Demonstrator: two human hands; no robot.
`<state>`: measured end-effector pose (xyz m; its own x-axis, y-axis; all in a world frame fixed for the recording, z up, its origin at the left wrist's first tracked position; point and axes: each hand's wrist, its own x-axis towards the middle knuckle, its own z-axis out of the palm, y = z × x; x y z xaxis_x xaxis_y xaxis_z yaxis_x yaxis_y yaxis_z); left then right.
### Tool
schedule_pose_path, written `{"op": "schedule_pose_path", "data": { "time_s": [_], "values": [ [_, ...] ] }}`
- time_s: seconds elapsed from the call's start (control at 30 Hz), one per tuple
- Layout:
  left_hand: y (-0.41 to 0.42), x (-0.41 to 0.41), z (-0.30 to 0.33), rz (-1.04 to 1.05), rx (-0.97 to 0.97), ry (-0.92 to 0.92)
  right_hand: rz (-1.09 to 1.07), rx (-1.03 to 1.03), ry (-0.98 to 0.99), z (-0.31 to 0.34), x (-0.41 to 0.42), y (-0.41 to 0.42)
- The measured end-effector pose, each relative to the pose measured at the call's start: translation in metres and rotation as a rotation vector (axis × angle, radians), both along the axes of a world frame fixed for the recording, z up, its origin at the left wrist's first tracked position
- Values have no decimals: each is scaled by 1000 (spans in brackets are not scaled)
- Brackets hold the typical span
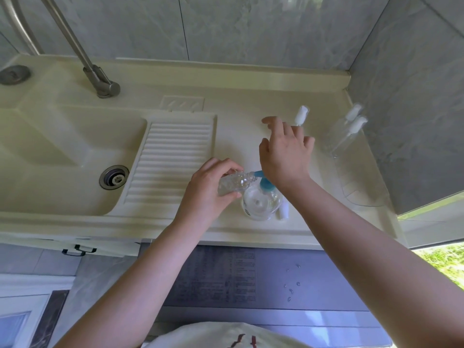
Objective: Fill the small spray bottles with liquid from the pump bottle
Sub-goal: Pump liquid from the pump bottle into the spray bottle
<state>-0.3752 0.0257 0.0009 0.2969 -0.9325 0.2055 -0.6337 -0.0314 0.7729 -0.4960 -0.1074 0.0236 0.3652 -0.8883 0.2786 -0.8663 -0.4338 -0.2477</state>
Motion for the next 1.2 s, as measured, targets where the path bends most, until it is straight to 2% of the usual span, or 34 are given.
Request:
{"op": "schedule_pose_path", "data": {
  "time_s": [0.27,0.43,0.6,0.8,1.03,1.2],
  "values": [
    [-1,1,2,10,-5,5,6,-117,77,0,4,5],
    [0,-1,-1,8,-9,10,13,20,87,-3,3,6],
    [1,1,-2,5,-7,17,33,-38,91,2,1,0],
    [1,-1,-2,4,-8,23,38,38,57,-8,1,4],
    [0,-1,-3,5,-21,21,28,-23,29,0,-2,0],
    [2,-1,-6,10,-24,16,59,16,116,-7,-2,2]
  ]
}}
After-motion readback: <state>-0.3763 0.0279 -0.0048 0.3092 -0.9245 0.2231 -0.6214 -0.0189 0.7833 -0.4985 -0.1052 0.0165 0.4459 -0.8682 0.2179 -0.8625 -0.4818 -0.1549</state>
